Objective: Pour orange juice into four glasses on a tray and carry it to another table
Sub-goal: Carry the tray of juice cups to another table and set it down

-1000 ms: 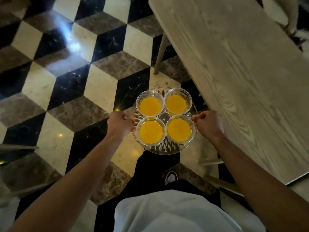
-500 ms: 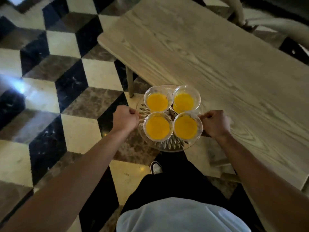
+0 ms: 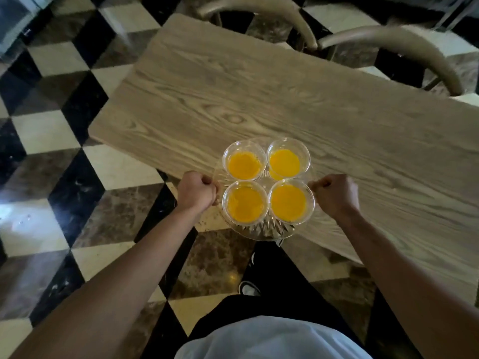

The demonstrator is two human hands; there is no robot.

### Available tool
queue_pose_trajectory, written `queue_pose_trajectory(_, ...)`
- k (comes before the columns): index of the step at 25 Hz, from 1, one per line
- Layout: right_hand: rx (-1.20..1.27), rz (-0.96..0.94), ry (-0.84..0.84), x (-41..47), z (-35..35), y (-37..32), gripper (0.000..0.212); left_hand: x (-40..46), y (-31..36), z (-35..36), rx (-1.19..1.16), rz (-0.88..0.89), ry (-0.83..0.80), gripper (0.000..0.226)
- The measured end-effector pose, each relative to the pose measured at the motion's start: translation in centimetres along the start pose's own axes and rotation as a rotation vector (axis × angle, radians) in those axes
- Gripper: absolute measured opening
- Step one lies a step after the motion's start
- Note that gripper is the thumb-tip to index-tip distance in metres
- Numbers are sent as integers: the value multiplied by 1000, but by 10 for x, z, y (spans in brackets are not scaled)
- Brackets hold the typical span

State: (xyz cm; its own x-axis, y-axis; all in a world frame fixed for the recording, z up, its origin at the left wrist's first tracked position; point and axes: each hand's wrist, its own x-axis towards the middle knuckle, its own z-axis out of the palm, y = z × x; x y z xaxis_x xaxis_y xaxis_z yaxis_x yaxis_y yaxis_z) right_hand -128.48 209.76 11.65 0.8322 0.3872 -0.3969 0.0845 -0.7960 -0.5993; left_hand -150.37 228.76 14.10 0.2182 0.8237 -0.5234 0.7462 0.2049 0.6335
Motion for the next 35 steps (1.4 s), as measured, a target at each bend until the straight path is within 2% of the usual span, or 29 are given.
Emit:
queue_pose_trajectory(7, 34, 64, 44, 59, -25, -10, 27, 55, 70, 32, 97, 53, -68, 36)
queue_pose_trajectory(11, 39, 96, 71, 84, -31, -17, 33, 87, 93, 47, 132, 80, -105, 24)
queue_pose_trajectory(13, 43, 124, 85, 95, -29, -18, 28, 107, 105, 55, 150, 76, -115, 22)
queue_pose_trajectory(17, 78, 187, 112, 116, -20, -22, 25, 145, 128, 65, 211, 87, -160, 33)
queue_pose_trajectory(22, 120, 257, 172, 132, -1, -30, 22, 189, 155, 74, 263, 158, -212, 35)
queue_pose_trajectory(27, 141, 353, 214, 141, 15, -34, 25, 223, 163, 83, 328, 225, -276, 36)
queue_pose_trajectory(35, 134, 377, 260, 150, 42, -31, 26, 258, 157, 91, 377, 209, -315, 42)
